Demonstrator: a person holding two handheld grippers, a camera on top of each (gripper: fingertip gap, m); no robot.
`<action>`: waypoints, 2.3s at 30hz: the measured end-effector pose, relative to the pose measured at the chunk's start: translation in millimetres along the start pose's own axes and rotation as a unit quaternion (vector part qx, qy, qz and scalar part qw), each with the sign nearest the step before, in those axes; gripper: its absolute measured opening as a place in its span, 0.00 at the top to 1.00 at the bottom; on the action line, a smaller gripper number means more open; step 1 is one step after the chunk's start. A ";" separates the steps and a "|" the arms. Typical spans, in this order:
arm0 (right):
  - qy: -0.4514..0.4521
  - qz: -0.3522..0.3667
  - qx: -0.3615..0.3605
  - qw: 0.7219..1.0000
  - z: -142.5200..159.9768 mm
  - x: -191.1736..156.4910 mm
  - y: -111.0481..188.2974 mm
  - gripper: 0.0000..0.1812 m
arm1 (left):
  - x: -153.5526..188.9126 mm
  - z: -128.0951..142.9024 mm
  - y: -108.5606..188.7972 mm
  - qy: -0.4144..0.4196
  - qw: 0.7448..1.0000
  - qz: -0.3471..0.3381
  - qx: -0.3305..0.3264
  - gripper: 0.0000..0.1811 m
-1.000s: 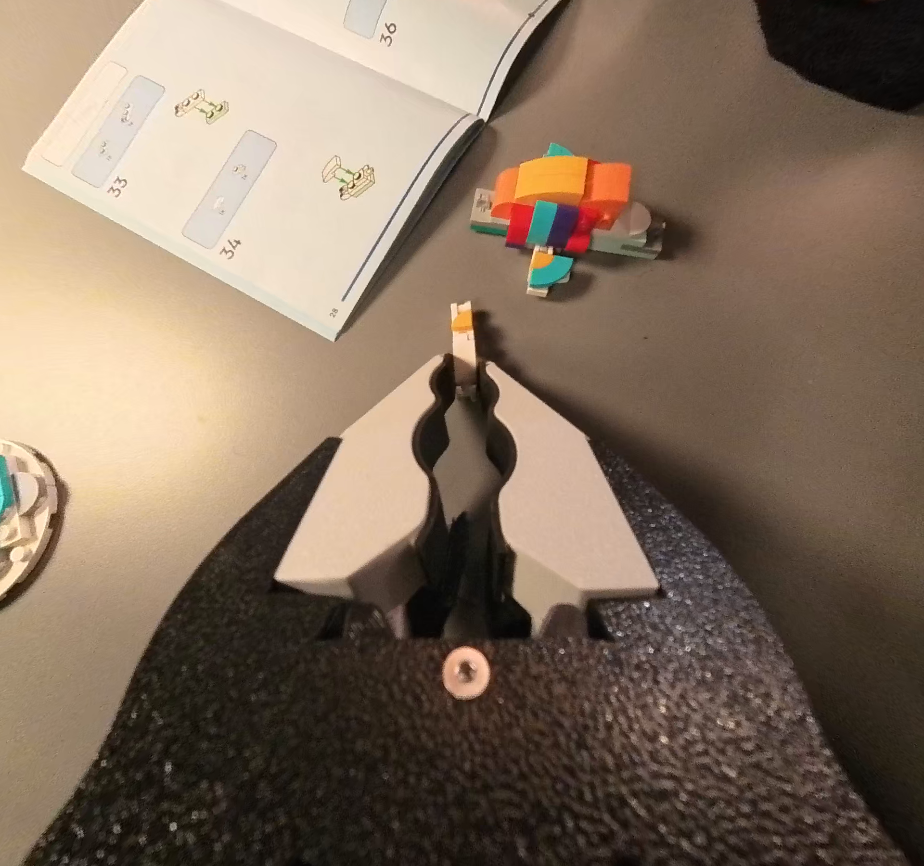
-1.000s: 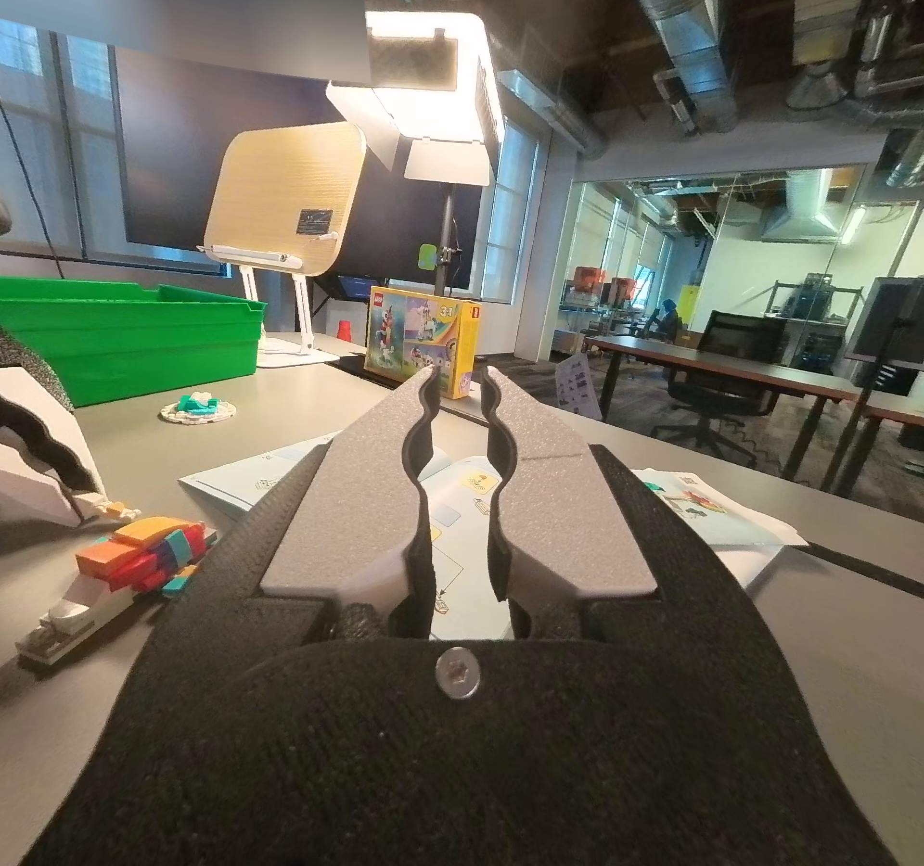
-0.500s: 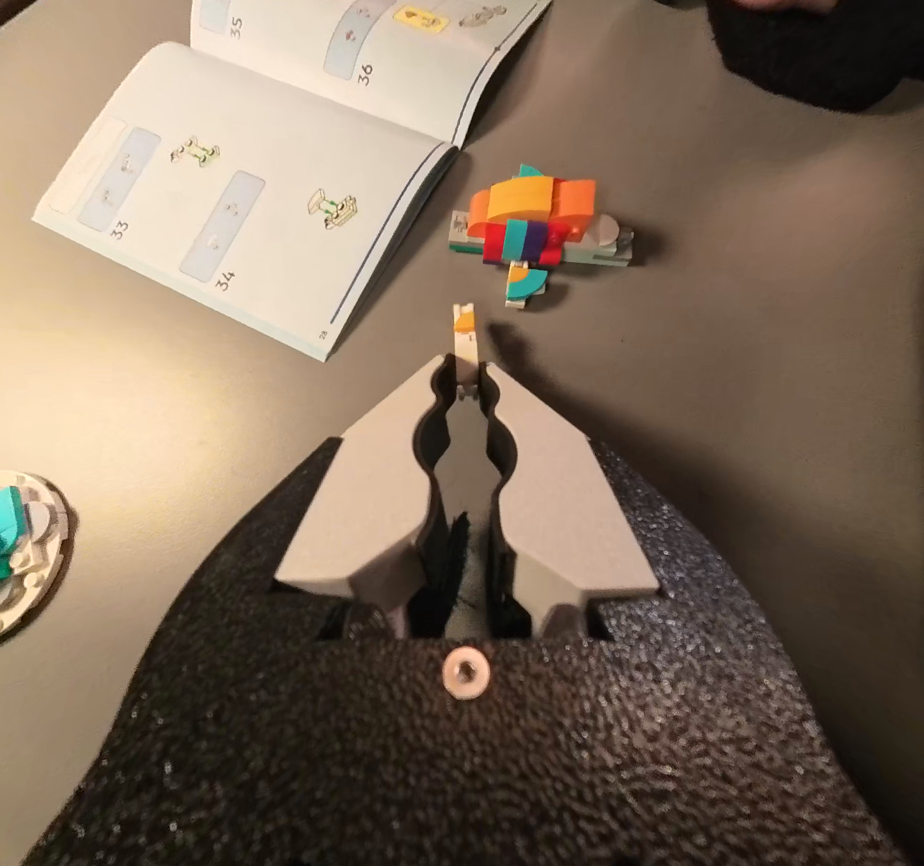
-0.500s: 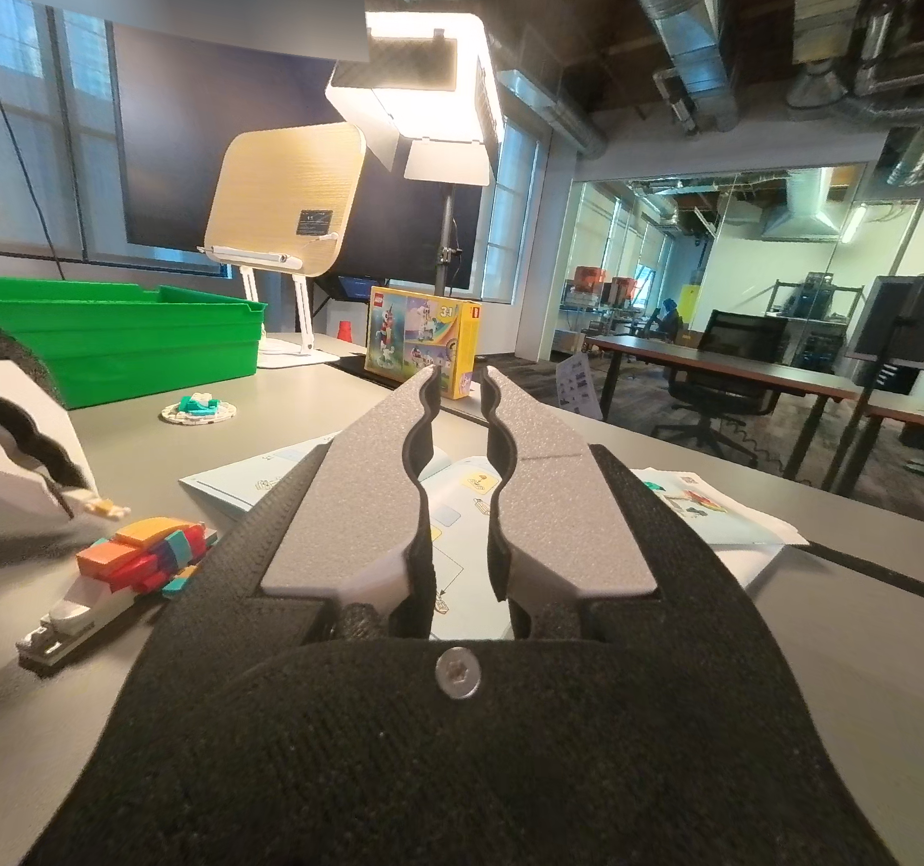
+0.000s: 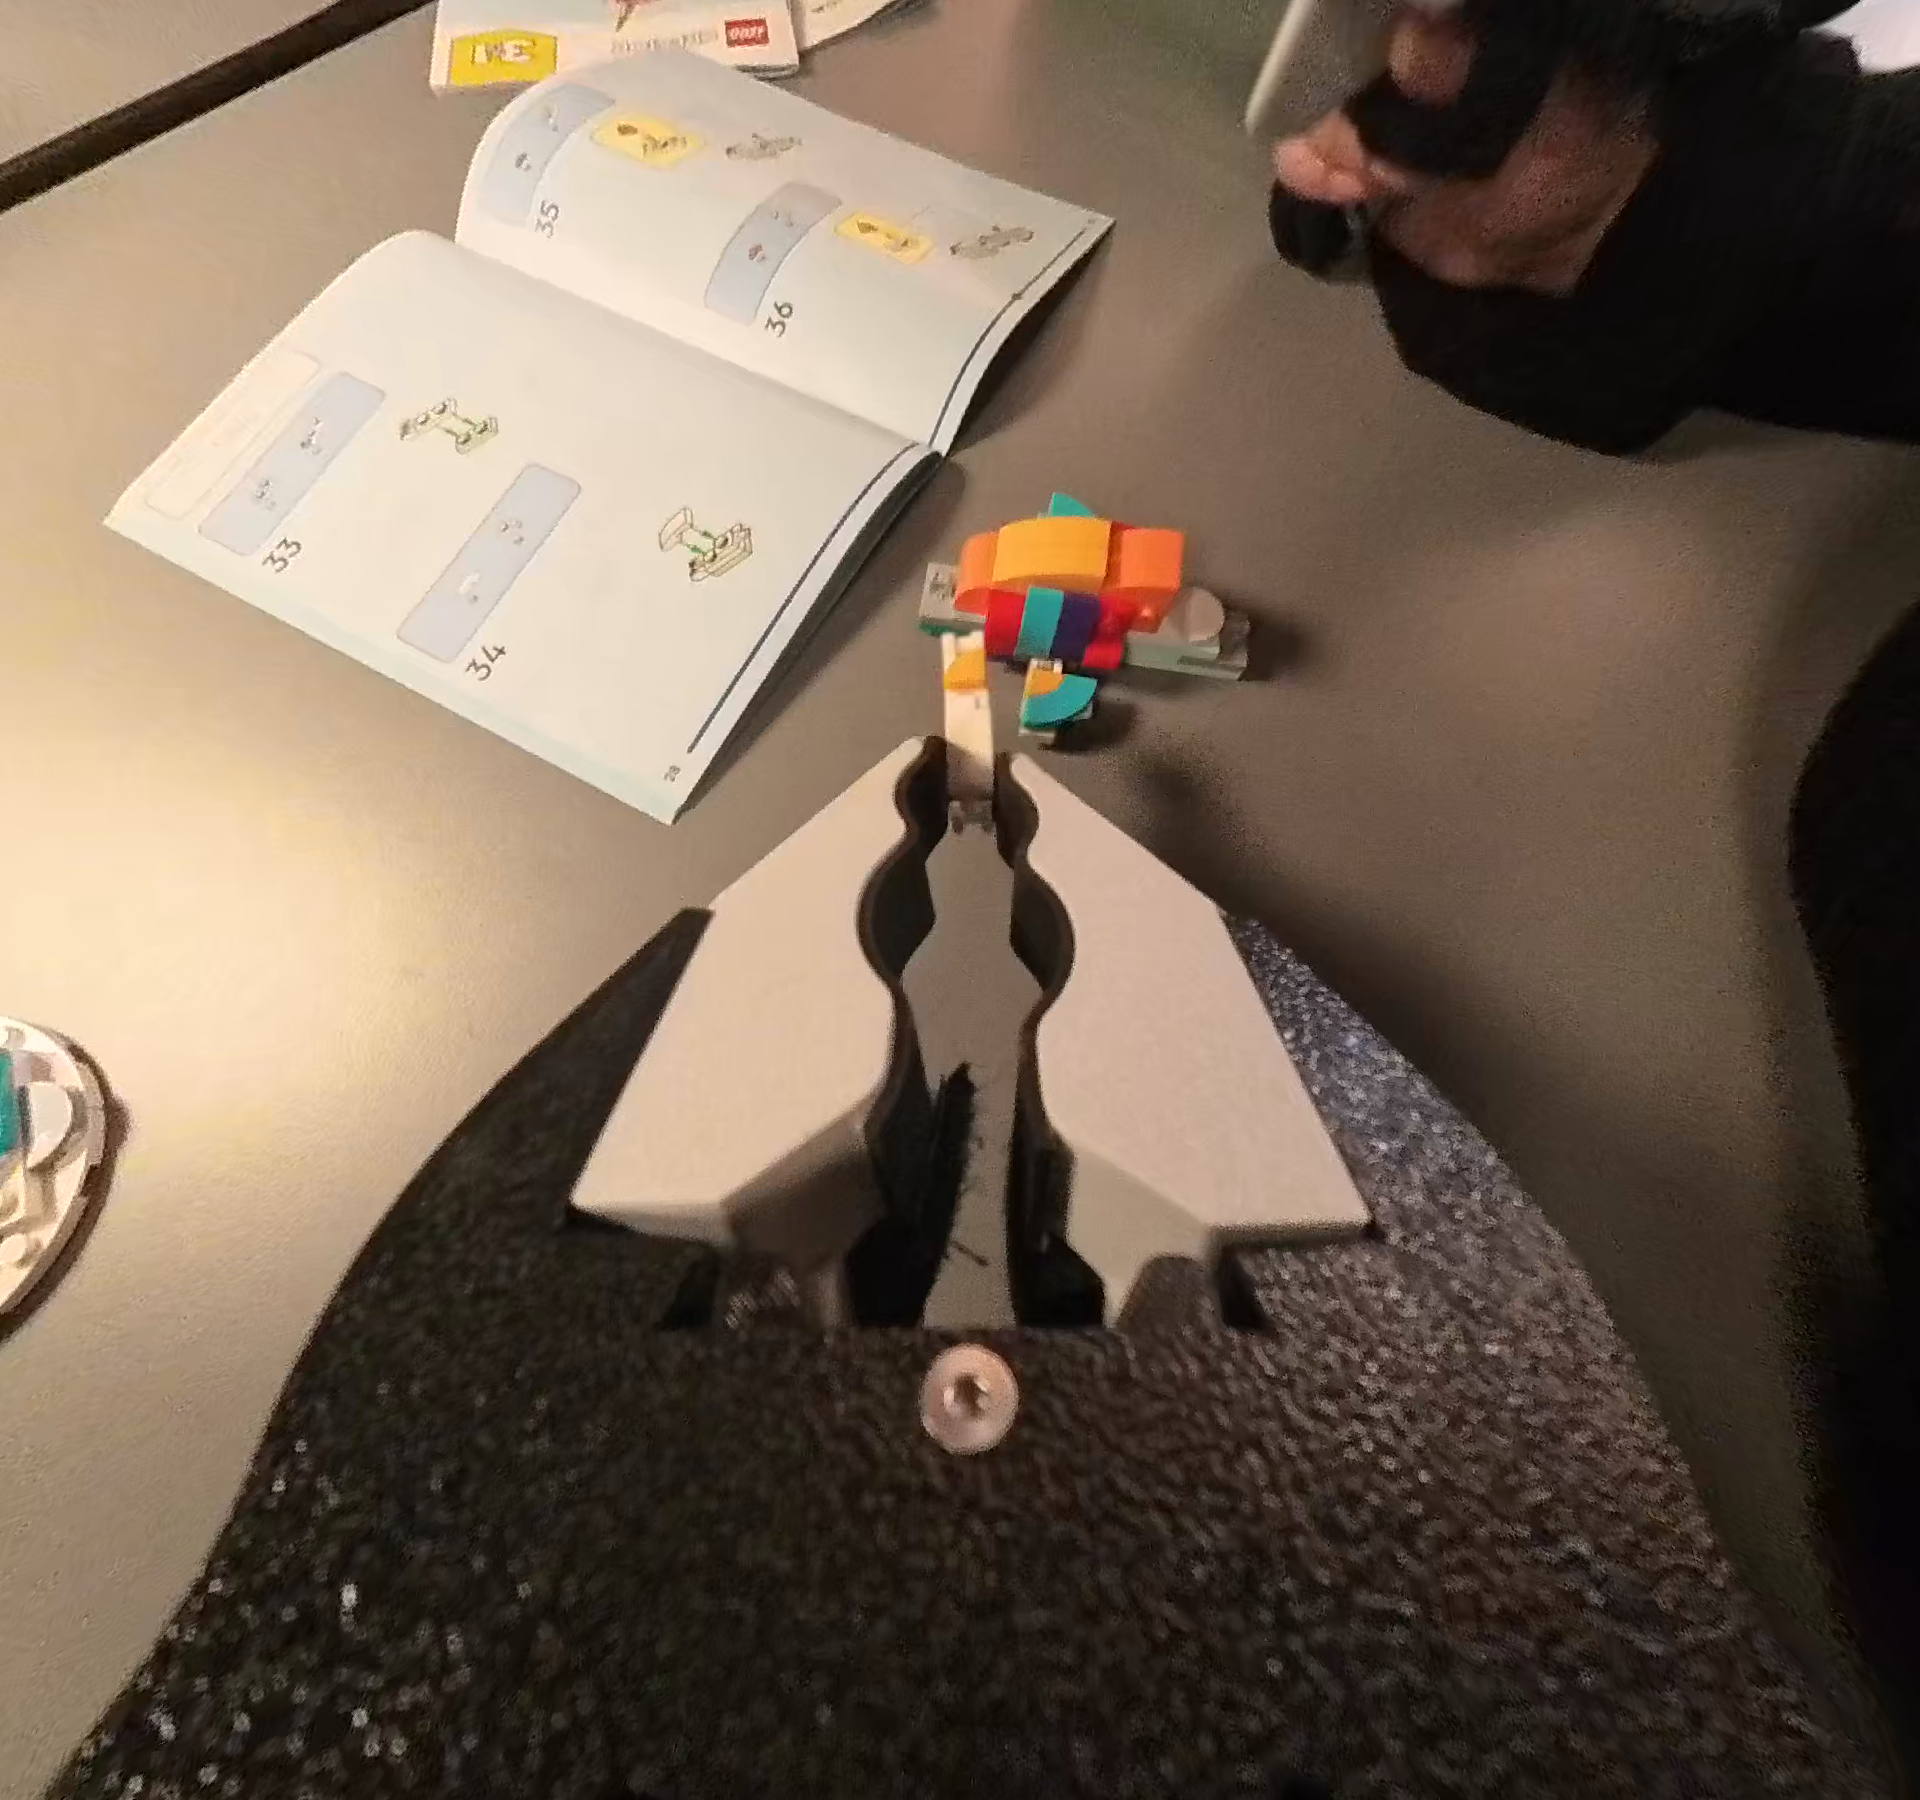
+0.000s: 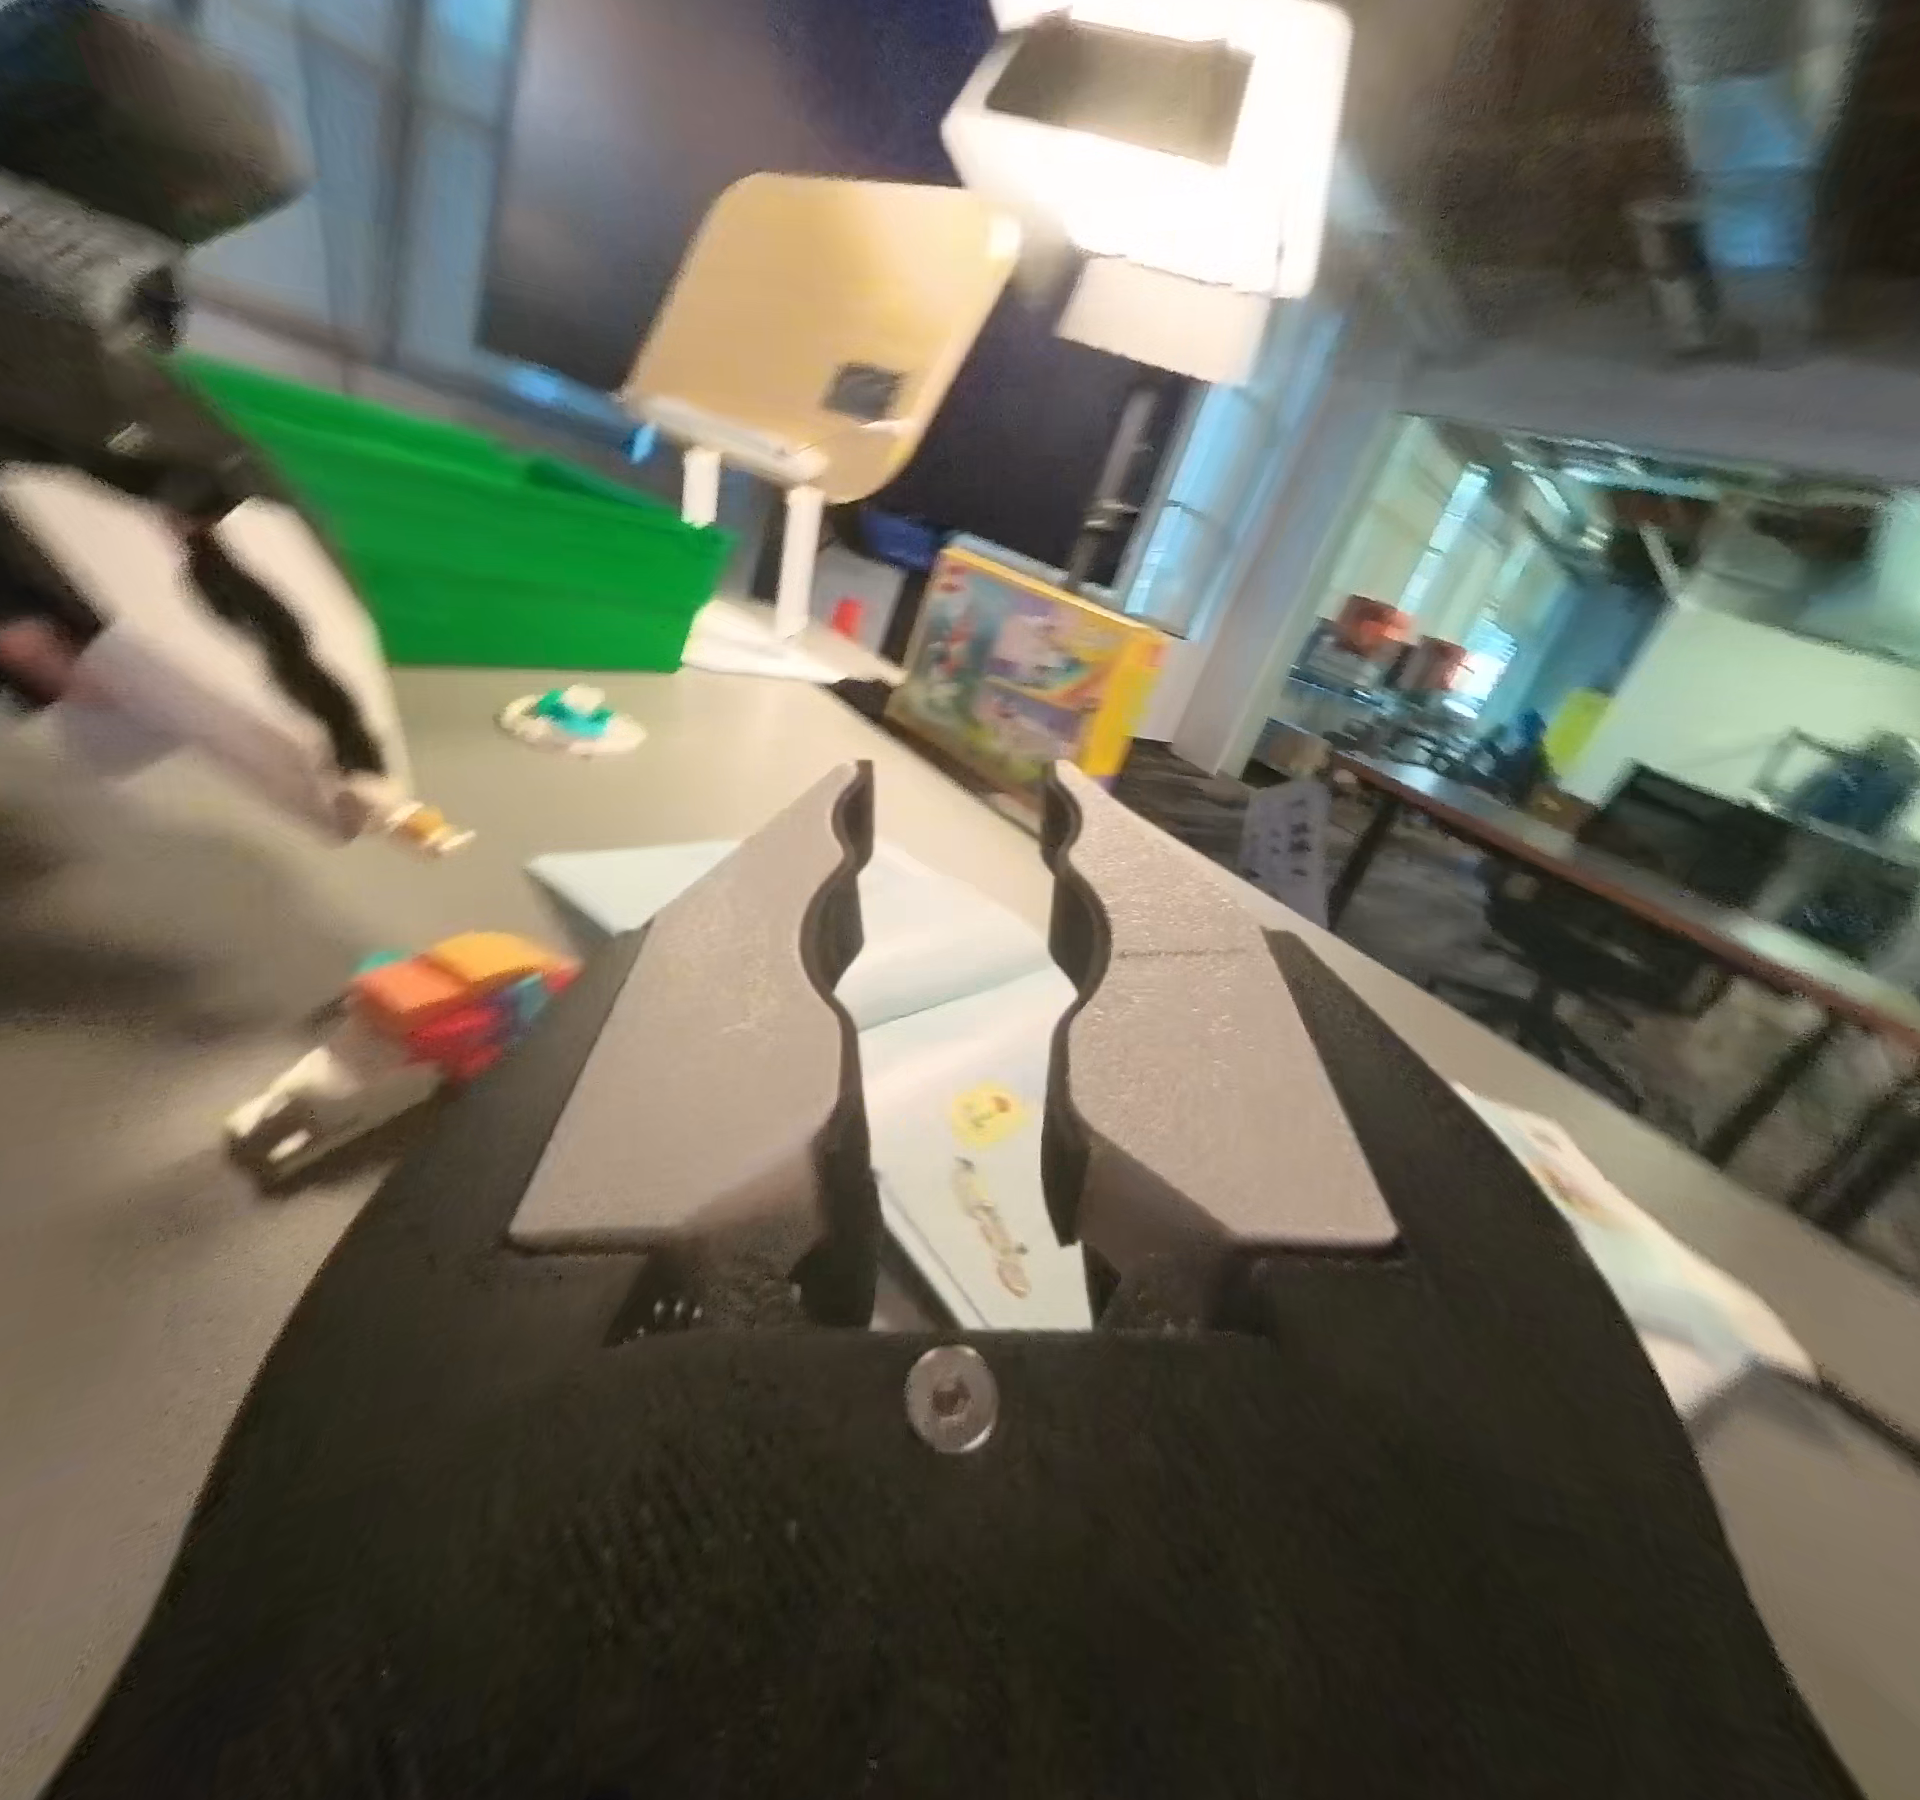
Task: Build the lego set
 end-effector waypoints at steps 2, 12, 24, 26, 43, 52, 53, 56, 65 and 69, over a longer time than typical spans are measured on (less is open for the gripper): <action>0.092 -0.067 -0.004 0.993 0.0 -32.9 -2.4 0.80 | 2.7 -2.0 -0.3 -0.008 1.000 -0.002 -0.005 0.97; 0.376 -0.183 0.038 0.907 6.5 -108.1 0.7 0.81 | 18.6 -16.6 -4.0 -0.004 1.000 0.019 0.012 0.97; 0.386 -0.156 0.053 0.908 -2.1 -109.9 1.0 0.85 | 32.2 -34.2 -6.9 0.039 0.996 0.063 0.056 0.97; 0.390 -0.146 0.054 0.908 -3.4 -108.1 0.2 0.86 | 33.9 -36.0 -7.4 0.049 0.994 0.070 0.062 0.97; 0.433 -0.133 0.059 0.890 -11.5 -107.7 2.6 0.98 | 38.4 -42.9 -9.3 0.047 0.994 0.065 0.075 0.97; 0.475 -0.049 0.012 0.879 -11.1 -69.5 1.8 0.98 | 32.0 -47.0 30.0 0.043 0.991 0.020 0.124 0.97; 0.463 -0.030 0.003 0.886 -11.6 -56.0 3.1 0.98 | 25.5 -46.0 47.4 0.064 0.986 0.012 0.150 0.97; 0.435 -0.038 0.033 0.899 -22.8 -71.1 0.1 0.98 | 23.8 -45.7 56.0 0.091 0.979 0.025 0.180 0.97; 0.478 -0.060 0.099 0.871 -40.3 -86.7 -14.8 0.98 | 39.8 -65.9 31.8 0.053 0.967 0.070 0.240 0.97; 0.477 -0.093 0.096 0.869 -47.5 -89.1 -20.1 0.97 | 40.5 -69.6 37.4 0.016 0.971 0.045 0.236 0.97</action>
Point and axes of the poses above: each gripper's, where its closed fingertips meet, y back along the fingers, z out of its underside, x = y × z across the jaws, the point moved 5 cm from there along y, back along the fingers, and after that the axes turned 11 degrees about z, right-handed, at the moved point
